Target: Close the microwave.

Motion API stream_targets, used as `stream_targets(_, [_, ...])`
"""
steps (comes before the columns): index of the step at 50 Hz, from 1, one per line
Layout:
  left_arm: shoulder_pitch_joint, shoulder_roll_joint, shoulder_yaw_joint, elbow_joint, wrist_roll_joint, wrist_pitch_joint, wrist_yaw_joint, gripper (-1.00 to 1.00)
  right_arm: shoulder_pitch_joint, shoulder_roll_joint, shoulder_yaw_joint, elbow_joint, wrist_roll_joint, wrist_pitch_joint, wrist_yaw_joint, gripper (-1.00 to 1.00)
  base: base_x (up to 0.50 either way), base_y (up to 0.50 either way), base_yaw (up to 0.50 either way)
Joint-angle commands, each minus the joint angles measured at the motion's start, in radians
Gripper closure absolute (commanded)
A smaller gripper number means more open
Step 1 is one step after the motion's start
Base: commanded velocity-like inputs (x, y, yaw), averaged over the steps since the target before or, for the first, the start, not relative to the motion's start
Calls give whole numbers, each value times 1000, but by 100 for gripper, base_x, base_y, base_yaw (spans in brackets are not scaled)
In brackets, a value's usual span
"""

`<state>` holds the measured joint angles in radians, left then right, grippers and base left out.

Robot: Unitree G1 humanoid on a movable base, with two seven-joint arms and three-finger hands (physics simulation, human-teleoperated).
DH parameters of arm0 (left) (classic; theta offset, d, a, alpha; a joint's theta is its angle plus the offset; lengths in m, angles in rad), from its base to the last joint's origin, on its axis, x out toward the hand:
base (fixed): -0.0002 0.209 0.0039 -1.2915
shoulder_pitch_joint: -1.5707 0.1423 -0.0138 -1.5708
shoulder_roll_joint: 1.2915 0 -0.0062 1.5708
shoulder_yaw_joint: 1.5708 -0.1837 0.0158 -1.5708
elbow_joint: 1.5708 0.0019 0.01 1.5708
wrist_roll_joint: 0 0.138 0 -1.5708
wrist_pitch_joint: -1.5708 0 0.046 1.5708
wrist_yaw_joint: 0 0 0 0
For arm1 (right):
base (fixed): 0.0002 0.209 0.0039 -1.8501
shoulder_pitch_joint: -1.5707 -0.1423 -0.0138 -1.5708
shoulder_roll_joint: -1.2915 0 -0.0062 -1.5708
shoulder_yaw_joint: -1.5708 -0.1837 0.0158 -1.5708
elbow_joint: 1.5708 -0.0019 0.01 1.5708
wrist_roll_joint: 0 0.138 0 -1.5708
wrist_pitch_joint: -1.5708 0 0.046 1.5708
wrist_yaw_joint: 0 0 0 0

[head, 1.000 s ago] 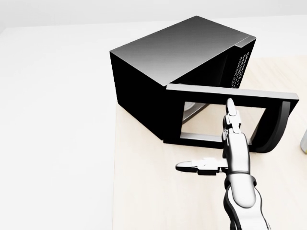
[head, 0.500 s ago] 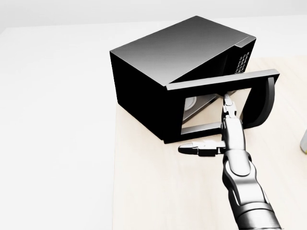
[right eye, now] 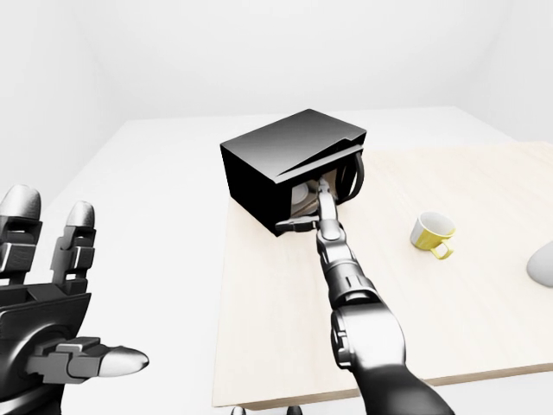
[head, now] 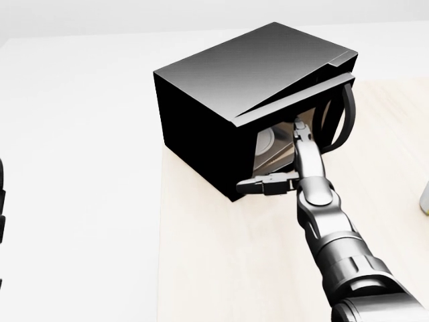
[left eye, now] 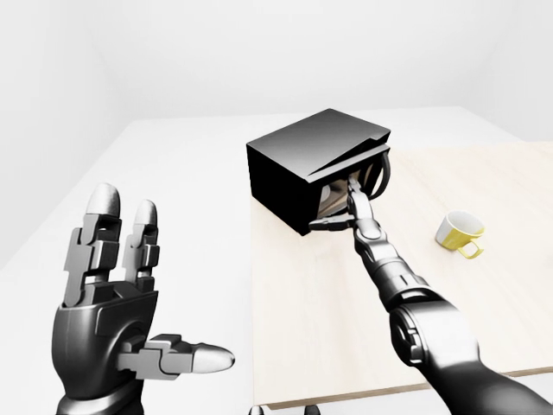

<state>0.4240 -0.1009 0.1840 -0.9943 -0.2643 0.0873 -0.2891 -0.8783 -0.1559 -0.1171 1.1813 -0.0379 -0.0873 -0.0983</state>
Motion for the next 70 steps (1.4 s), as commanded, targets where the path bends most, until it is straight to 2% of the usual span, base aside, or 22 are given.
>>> stream_targets(1, [-1, 4, -5, 6, 3, 0, 5, -100, -117, 22, 22, 70, -54, 0, 7, -100, 0, 0, 0])
stream_targets(5, [-3, 7, -13, 15, 11, 0, 8, -100, -186, 34, 16, 97, -69, 0, 10, -100, 0, 0, 0])
stream_targets(15, [-1, 11, -20, 20, 13, 0, 12, -100, -261, 57, 6, 121, -99, 0, 10, -100, 0, 0, 0])
stream_targets(28, [-7, 16, -26, 32, 16, 0, 19, -100, -257, 111, 32, 132, -184, 0, 22, -100, 0, 0, 0])
stream_targets(42, [-9, 17, -20, 33, 10, 0, 20, -100, -222, 93, 23, 104, -173, 0, 35, -100, 0, 0, 0])
stream_targets(46, [-9, 16, -19, 36, 13, 0, 20, -100, -134, 61, 34, -42, -126, 0, 46, -100, 0, 0, 0])
stream_targets(49, [-9, 16, -18, 36, 13, 0, 20, -100, -38, 51, 52, -248, -100, 0, 62, -100, 0, 0, 0])
stream_targets(50, [-9, 16, -18, 36, 12, 0, 19, -100, 62, 48, 62, -474, -94, 58, 78, -100, 0, 0, 0])
stream_targets(51, [-8, 15, -19, 37, 13, 0, 19, -100, 127, 50, 67, -630, -92, 134, 87, -100, 0, 0, 0])
stream_targets(52, [-8, 15, -19, 37, 14, 0, 19, -100, 164, 52, 68, -721, -90, 175, 94, -100, 0, 0, 0])
stream_targets(54, [-5, 15, -21, 35, 15, 0, 19, -100, 283, 57, 64, -1014, -73, 175, 120, -100, 0, 0, 0])
stream_targets(58, [-2, 14, -18, 29, 10, 0, 18, -100, 421, 69, 72, -1306, -76, 175, 145, -100, 0, 0, 0])
stream_targets(63, [-2, 14, -23, 31, 16, 0, 17, -100, 562, 79, 90, -1538, -149, 175, 149, -100, 0, 0, 0])
stream_targets(70, [-13, 14, -11, 33, 12, 0, 20, -100, 736, 113, 103, -1808, -162, 175, 194, -100, 0, 0, 0])
